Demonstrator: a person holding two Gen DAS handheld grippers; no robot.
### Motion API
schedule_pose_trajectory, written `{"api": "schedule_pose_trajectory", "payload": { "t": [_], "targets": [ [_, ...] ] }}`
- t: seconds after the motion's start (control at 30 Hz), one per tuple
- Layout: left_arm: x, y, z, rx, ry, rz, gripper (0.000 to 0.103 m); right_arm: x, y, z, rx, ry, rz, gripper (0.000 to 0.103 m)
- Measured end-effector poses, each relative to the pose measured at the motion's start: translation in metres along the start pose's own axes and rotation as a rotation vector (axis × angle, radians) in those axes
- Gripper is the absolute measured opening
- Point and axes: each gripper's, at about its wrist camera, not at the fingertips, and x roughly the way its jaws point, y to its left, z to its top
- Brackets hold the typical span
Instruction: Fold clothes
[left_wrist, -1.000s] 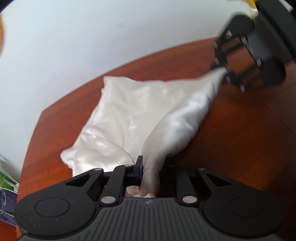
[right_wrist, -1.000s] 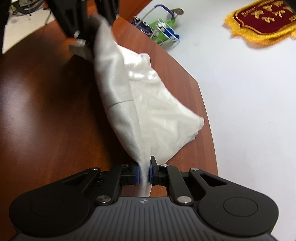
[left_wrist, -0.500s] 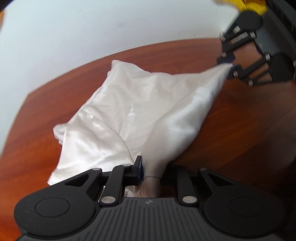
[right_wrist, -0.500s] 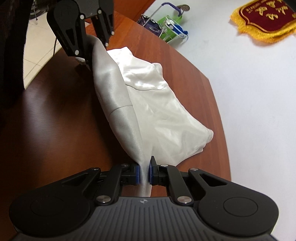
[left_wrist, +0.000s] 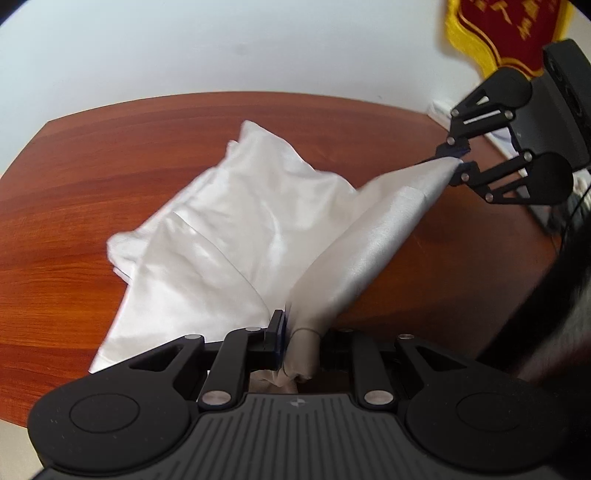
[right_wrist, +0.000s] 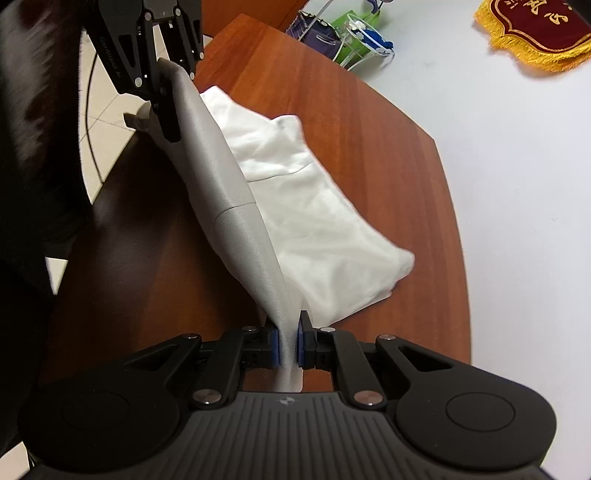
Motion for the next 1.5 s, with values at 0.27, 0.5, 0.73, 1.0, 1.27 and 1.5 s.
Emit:
{"api": "schedule_pose_trajectory", "payload": {
  "t": [0.27, 0.5, 0.73, 1.0, 1.27, 1.5],
  "targets": [
    [-0.006, 0.025, 0.033, -0.191, -0.026, 0.04, 0.016, -0.019, -0.039, -0.039, 0.011, 0.048, 0.04, 0.01],
    [0.018, 0.056, 0.063, -0.261, 0.007, 0.107, 0.016, 0.027, -0.076, -0.022, 0.0, 0.099, 0.143, 0.01],
    [0.045, 0.083, 0.075, -0.284, 0.037, 0.16, 0.016, 0.08, -0.09, -0.017, 0.021, 0.121, 0.173, 0.011],
    [0.051, 0.087, 0.076, -0.247, 0.086, 0.137, 0.016, 0.122, -0.107, -0.015, 0.093, 0.15, 0.21, 0.023],
    [0.027, 0.069, 0.08, -0.138, 0.032, 0.132, 0.021, 0.115, -0.128, -0.017, 0.202, 0.143, 0.091, 0.033],
    [0.023, 0.061, 0.075, -0.123, 0.027, 0.131, 0.032, 0.088, -0.127, -0.029, 0.276, 0.142, 0.032, 0.04]
  ]
}}
